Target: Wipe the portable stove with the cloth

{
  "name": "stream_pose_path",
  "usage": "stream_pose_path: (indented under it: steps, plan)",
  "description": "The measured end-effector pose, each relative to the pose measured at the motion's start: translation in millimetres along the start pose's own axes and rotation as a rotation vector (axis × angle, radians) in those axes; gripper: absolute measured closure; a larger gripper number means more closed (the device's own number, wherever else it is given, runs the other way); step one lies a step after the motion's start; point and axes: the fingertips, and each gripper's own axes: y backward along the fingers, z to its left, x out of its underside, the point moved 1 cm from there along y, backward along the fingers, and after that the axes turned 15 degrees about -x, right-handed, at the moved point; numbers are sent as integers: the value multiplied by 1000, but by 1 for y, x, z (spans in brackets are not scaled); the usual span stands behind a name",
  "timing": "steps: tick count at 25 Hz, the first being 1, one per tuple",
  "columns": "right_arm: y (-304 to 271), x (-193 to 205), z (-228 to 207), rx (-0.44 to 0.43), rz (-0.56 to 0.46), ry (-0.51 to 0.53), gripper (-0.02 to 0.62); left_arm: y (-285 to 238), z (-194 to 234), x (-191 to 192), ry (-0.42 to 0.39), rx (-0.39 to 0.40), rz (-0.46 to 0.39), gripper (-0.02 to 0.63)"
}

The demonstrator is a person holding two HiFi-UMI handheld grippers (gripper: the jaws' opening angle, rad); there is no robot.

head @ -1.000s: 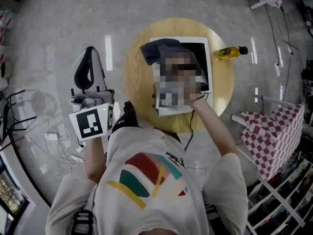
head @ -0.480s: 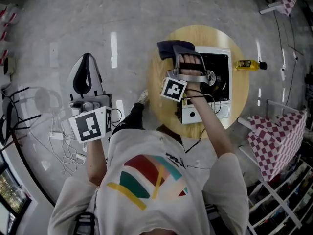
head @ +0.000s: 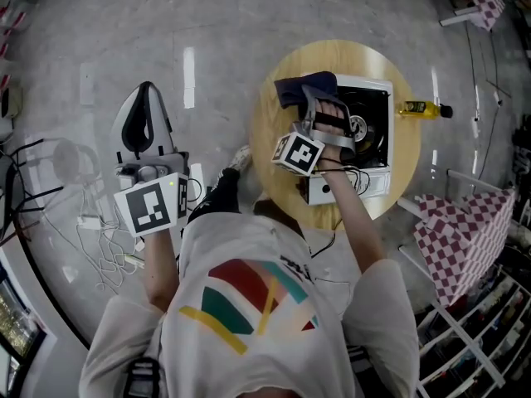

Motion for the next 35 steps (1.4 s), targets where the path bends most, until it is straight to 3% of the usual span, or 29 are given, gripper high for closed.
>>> stream_pose_path:
  steps: [6,11,24,35]
  plan:
    - [17,2,20,-2,-30,-44,563,21,-9,-3,0,2,0,600]
    - [42,11,51,-67,-39,-93,563,40,-28,-8,2,27,-11,600]
    - [106,23,148,-173,-107,6,563,95,-59,-20,-1,47,-32,600]
    - [138,33,185,-213,-148,9,563,125,-64,-23,3,23,-41,600]
